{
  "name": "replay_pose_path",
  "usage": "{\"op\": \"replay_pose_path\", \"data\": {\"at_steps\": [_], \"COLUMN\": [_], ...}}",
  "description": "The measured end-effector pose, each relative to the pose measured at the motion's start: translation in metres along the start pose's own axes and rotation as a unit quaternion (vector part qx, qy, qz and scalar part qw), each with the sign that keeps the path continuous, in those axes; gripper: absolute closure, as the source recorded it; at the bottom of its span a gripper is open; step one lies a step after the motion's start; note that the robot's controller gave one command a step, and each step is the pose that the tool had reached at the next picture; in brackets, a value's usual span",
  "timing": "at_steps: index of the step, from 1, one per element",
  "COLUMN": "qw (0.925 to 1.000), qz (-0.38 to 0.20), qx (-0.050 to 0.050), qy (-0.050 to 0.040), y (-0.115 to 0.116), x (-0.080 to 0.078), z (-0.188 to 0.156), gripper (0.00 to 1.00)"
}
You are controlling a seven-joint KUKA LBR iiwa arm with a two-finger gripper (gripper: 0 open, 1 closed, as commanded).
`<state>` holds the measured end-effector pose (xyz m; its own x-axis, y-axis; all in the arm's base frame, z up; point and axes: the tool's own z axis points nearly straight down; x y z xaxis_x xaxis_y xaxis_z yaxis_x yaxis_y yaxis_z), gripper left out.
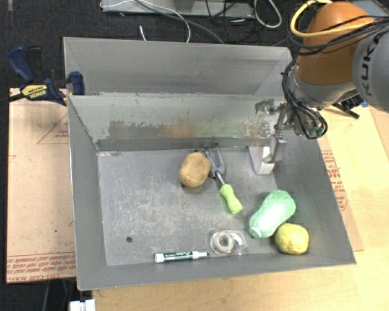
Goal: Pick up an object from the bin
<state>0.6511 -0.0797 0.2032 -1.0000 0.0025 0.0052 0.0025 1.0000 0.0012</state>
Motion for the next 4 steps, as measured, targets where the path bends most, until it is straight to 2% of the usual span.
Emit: {"op": "replay_pose_path", "data": {"at_steps": [1, 2, 3, 4], "qw": [1.0, 0.9996, 0.9999, 0.9946], "qz": [-0.001, 0.027, -0.012, -0.103], "qx": [0.001, 0.0, 0.002, 0.001], "qy": [-0.0038, -0.0056, -0.0093, -0.0082], "y": [0.0, 0.039, 0.064, 0.074], "x": [-0.001, -0.003, 0.036, 0.048], "z": [-0.005, 0.068, 0.106, 0.122], "gripper": [0.0, 0.0, 0.0, 0.0]}}
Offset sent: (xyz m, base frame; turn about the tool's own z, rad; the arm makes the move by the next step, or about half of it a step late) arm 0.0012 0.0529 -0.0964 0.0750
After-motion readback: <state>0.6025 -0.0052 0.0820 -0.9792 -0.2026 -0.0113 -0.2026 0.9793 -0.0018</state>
